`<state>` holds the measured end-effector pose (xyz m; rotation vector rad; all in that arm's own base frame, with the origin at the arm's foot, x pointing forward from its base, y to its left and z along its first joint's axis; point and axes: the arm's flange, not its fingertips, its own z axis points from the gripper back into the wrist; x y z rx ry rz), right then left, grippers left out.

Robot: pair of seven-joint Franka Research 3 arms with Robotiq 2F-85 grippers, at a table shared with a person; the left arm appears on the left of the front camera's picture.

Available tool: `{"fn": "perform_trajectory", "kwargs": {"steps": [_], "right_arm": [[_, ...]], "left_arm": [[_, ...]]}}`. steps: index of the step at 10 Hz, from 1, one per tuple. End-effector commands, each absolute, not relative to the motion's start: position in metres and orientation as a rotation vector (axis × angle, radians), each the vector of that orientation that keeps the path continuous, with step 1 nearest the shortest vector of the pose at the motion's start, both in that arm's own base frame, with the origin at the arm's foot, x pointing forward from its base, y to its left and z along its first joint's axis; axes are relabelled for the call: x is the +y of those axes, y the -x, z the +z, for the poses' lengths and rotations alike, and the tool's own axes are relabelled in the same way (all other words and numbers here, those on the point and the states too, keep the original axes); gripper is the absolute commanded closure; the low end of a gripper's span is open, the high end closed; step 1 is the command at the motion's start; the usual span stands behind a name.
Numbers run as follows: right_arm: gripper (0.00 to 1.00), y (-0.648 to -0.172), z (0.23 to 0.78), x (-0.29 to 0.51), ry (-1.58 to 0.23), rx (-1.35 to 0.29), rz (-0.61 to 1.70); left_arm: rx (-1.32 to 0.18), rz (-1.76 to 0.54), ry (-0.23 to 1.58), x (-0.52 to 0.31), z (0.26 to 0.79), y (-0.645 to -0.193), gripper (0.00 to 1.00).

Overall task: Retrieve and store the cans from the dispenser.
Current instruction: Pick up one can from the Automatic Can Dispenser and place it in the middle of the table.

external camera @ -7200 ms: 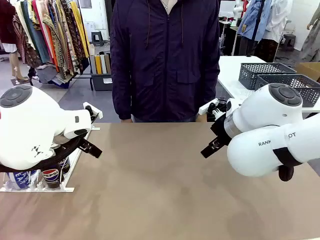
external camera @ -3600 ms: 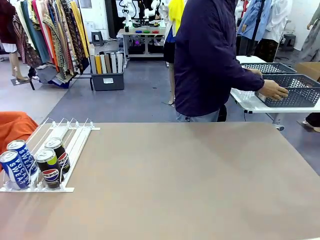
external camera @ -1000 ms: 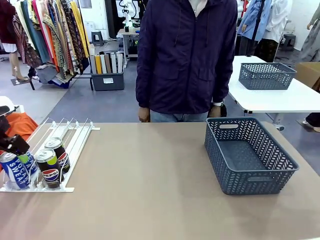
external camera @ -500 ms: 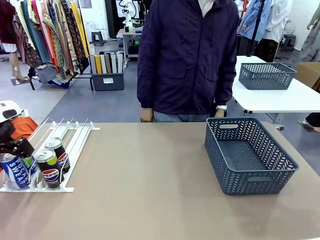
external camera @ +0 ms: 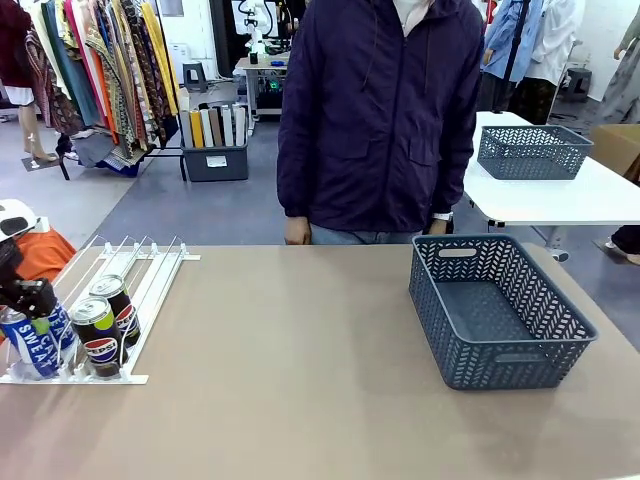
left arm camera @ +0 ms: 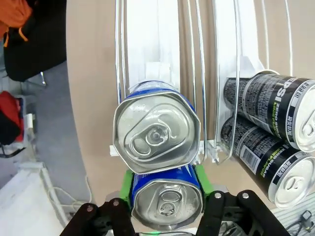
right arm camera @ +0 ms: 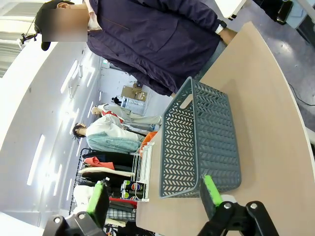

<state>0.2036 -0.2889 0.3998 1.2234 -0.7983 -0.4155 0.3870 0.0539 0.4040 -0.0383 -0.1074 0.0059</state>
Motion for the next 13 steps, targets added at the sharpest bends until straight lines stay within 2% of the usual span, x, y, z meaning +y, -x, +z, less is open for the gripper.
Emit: {"fn": "perform_trajectory", "kwargs": {"steps": [1,3,5,7,9,11,13], "right_arm": [[0.00,-0.207,0.402,-0.290,-1.224,-0.833,-0.403],[0.00,-0.207,0.402,-0.290,-1.224,-0.833,-0.403],[0.00,-0.207,0.402,-0.290,-1.224,-0.833,-0.403],[0.00,-0.207,0.402,-0.290,-1.224,-0.833,-0.403],[0.00,-0.207,0.402,-0.290,-1.224,-0.833,-0.403],[0.00,-0.207,0.402,-0.290,-1.224,-0.833,-0.403],[0.00,-0.207,0.402,-0.290,-1.224,-0.833,-0.403]], "left_arm": [[-0.122,0.025,0.009,0.049,0.399,-0.376,1.00],[-0.120,0.020,0.001,0.049,0.401,-0.374,1.00],[-0.176,-0.008,0.000,0.049,0.435,-0.362,1.00],[-0.301,-0.116,0.028,0.050,0.519,-0.328,1.00],[-0.479,-0.170,-0.063,0.047,0.587,-0.284,1.00],[-0.635,-0.209,-0.040,0.048,0.617,-0.246,1.00],[-0.703,-0.218,0.073,0.061,0.618,-0.232,1.00]]}}
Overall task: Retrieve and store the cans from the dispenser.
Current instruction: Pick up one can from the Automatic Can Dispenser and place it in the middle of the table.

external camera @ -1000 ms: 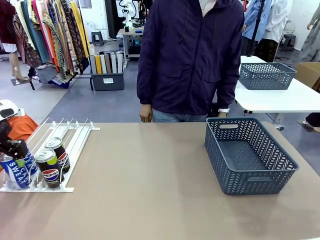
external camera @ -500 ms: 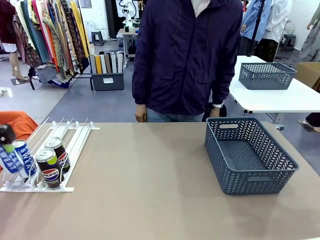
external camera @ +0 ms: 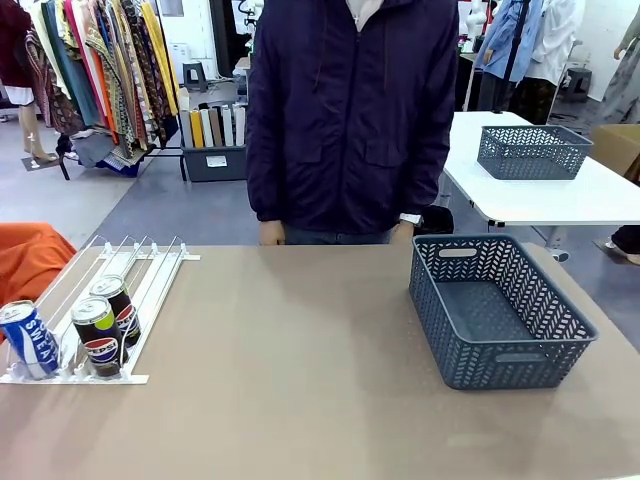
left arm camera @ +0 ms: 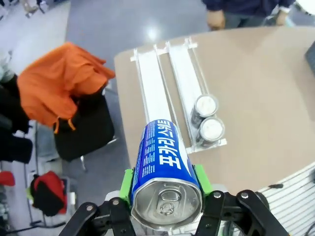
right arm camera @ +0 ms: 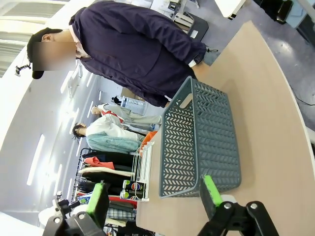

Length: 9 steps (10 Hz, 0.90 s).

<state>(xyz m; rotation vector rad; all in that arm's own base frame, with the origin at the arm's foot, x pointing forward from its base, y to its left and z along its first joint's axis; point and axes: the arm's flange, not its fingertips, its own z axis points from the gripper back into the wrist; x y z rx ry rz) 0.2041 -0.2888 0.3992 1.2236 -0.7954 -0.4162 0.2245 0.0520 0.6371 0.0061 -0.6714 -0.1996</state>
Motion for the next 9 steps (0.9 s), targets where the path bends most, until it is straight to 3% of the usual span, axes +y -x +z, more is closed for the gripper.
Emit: {"fn": "perform_trajectory", "kwargs": {"steps": [1,2,3,5,7,9], "right_arm": [[0.00,-0.207,0.402,-0.290,-1.224,-0.833,-0.403],[0.00,-0.207,0.402,-0.290,-1.224,-0.833,-0.403],[0.00,-0.207,0.402,-0.290,-1.224,-0.833,-0.403],[0.00,-0.207,0.402,-0.290,-1.224,-0.833,-0.403],[0.00,-0.207,0.402,-0.290,-1.224,-0.833,-0.403],[0.00,-0.207,0.402,-0.290,-1.224,-0.833,-0.403]], "left_arm": [[-0.692,-0.237,0.144,0.069,0.611,-0.236,1.00],[-0.615,-0.192,0.199,0.074,0.601,-0.246,1.00],[-0.682,-0.201,0.057,0.060,0.627,-0.225,1.00],[-0.682,-0.201,0.057,0.060,0.627,-0.225,1.00],[-0.655,-0.207,0.178,0.062,0.605,-0.232,1.00],[-0.646,-0.288,0.262,0.003,0.603,-0.250,1.00]]}}
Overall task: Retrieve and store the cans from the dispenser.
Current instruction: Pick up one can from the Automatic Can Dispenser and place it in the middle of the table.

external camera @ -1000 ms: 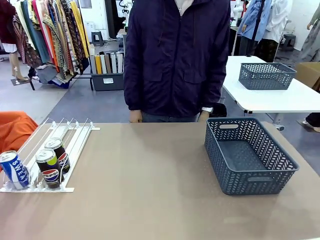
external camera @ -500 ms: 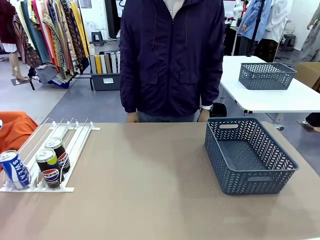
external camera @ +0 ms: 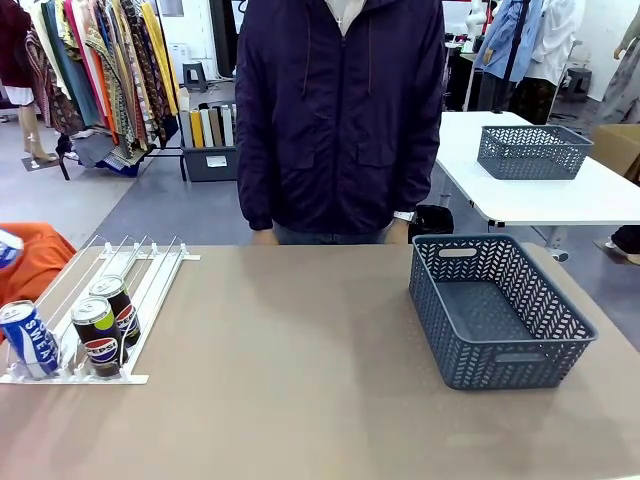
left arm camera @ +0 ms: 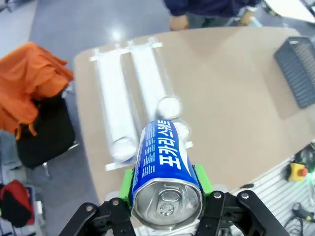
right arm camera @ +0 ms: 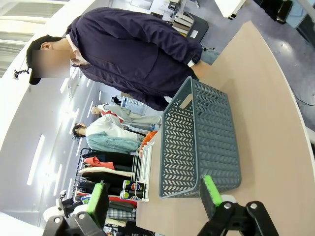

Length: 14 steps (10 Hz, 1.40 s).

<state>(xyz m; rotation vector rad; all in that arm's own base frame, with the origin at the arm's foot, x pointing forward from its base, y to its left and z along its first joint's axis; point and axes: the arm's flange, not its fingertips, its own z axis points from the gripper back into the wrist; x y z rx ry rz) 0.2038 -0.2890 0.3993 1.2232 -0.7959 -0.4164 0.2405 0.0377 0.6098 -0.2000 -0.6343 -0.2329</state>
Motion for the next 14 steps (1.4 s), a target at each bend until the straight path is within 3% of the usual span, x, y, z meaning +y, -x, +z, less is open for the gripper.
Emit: {"fn": "perform_trajectory", "kwargs": {"steps": [1,3,5,8,14], "right_arm": [[0.00,-0.207,0.402,-0.290,-1.224,-0.833,-0.403],[0.00,-0.207,0.402,-0.290,-1.224,-0.833,-0.403],[0.00,-0.207,0.402,-0.290,-1.224,-0.833,-0.403],[0.00,-0.207,0.402,-0.290,-1.224,-0.833,-0.403],[0.00,-0.207,0.402,-0.290,-1.224,-0.833,-0.403]], "left_arm": [[-0.631,-0.388,0.245,-0.041,0.601,-0.260,1.00],[-0.541,-0.625,0.220,-0.144,0.585,-0.274,1.00],[-0.427,-0.844,0.156,-0.254,0.532,-0.273,1.00],[-0.422,-0.946,0.075,-0.368,0.453,-0.283,1.00],[-0.356,-0.892,-0.075,-0.414,0.389,-0.335,1.00]]}}
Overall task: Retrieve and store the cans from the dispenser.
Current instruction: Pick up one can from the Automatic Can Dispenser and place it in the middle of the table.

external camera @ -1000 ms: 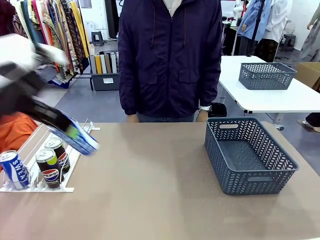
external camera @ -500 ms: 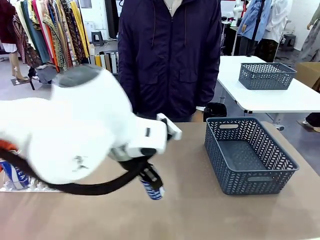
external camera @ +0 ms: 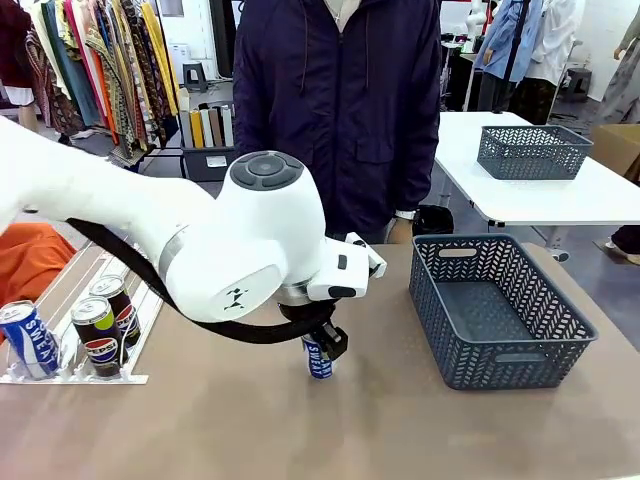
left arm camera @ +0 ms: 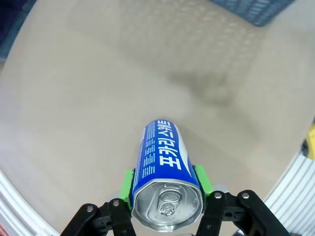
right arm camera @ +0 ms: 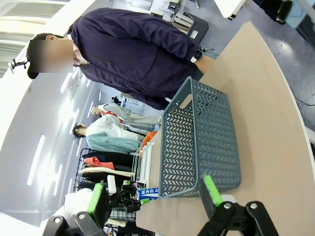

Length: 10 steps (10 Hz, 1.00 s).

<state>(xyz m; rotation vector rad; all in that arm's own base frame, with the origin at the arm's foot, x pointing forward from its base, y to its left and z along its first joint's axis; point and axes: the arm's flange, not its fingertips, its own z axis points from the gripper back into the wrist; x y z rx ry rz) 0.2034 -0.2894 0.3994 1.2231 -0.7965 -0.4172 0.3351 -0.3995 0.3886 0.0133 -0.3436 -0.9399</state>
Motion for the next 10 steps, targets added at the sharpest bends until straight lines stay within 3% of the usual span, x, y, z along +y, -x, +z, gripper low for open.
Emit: {"fn": "perform_trajectory", "kwargs": {"steps": [1,6,7,8,9,10], "right_arm": [[0.00,-0.207,0.402,-0.290,-1.224,-0.833,-0.403],[0.00,-0.207,0.402,-0.290,-1.224,-0.833,-0.403],[0.00,-0.207,0.402,-0.290,-1.224,-0.833,-0.403],[0.00,-0.207,0.402,-0.290,-1.224,-0.833,-0.403],[0.00,-0.207,0.402,-0.290,-1.224,-0.833,-0.403],[0.00,-0.207,0.402,-0.290,-1.224,-0.833,-0.403]], "left_arm": [[-0.354,-0.878,-0.091,-0.411,0.384,-0.340,1.00],[-0.273,-0.868,-0.046,-0.407,0.372,-0.350,1.00],[-0.274,-0.864,-0.038,-0.407,0.372,-0.352,0.83],[-0.277,-0.858,-0.035,-0.405,0.374,-0.353,0.25],[-0.290,-0.850,-0.031,-0.405,0.376,-0.354,0.00],[-0.296,-0.844,-0.028,-0.404,0.378,-0.354,0.00]]}}
